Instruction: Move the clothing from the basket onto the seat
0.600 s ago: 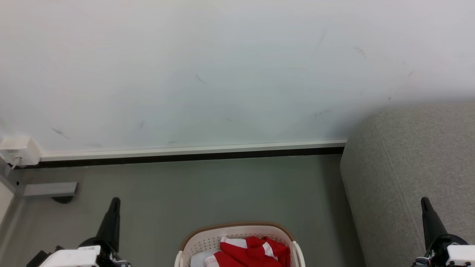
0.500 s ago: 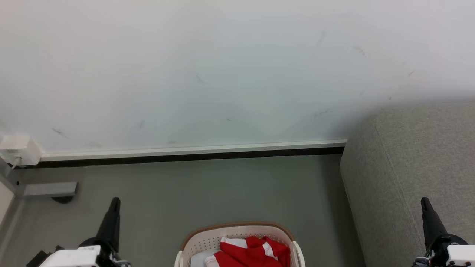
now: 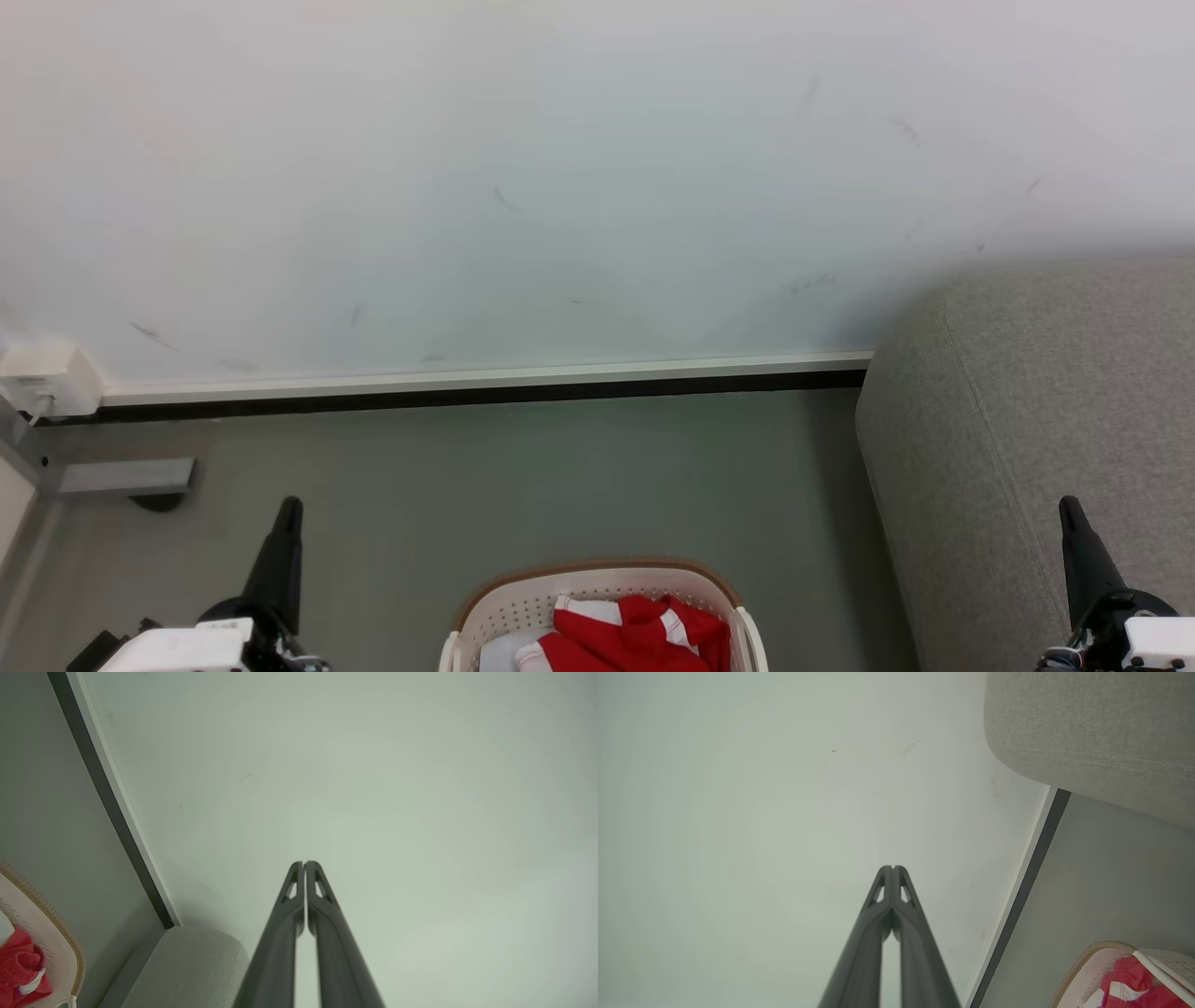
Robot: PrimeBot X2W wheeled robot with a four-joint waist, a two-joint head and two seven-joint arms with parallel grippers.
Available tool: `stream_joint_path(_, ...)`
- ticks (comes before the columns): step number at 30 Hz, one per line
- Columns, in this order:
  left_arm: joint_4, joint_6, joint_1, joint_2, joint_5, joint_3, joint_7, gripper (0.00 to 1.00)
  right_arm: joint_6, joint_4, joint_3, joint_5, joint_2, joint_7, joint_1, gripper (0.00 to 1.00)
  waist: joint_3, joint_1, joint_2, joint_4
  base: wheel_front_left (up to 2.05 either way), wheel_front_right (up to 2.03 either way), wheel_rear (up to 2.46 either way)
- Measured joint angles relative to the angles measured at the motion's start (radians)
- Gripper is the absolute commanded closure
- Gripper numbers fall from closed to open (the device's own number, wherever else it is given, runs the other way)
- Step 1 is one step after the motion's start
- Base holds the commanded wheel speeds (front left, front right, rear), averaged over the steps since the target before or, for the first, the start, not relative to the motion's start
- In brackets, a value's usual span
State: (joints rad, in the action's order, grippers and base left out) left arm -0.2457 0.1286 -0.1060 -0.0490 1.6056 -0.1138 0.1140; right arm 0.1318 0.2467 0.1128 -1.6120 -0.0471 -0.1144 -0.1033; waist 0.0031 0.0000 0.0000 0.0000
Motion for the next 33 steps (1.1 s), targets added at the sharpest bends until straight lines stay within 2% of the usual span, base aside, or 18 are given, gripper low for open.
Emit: stream_joint_path(33, 0.000, 0.000, 0.000, 0.000, 0.000, 0.000, 0.000, 1.00, 0.000, 0.000, 0.000, 0.000, 0.000, 0.000, 0.000, 1.00, 0.000, 0.0000, 0.0000, 0.000, 0.00, 0.00, 0.00)
